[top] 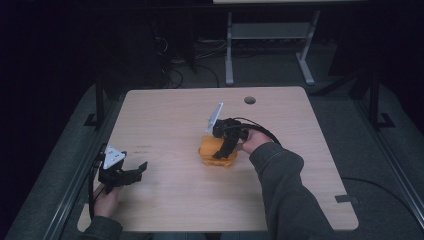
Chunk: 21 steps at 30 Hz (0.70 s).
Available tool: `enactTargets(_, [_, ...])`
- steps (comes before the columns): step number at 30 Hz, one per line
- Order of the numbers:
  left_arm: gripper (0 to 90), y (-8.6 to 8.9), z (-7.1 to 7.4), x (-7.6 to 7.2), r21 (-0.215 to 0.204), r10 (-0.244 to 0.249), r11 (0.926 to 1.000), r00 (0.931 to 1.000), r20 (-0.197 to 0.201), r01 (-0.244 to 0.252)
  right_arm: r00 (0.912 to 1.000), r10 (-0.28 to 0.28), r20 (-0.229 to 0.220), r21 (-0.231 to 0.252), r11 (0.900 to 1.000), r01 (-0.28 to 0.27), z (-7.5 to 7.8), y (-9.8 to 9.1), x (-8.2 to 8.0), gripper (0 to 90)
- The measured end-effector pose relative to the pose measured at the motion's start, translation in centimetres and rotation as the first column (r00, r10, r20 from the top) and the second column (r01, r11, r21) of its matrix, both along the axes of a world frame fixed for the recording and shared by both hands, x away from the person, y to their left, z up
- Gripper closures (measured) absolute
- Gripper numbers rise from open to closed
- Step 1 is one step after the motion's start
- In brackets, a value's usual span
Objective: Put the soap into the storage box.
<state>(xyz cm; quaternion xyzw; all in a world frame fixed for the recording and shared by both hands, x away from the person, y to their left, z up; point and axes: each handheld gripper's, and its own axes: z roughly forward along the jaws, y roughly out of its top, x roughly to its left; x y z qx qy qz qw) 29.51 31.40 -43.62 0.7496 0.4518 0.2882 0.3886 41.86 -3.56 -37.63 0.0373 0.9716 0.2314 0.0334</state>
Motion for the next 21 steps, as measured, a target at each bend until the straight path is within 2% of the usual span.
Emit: enactTargets(21, [14.1,0.02,0.03,-0.02,0.000,-0.001,1.0000,1.0000,-0.001,0.001,0.9998,-0.016,-0.015,0.005,0.9999,0.016,-1.03,0.11,0.11,20.5])
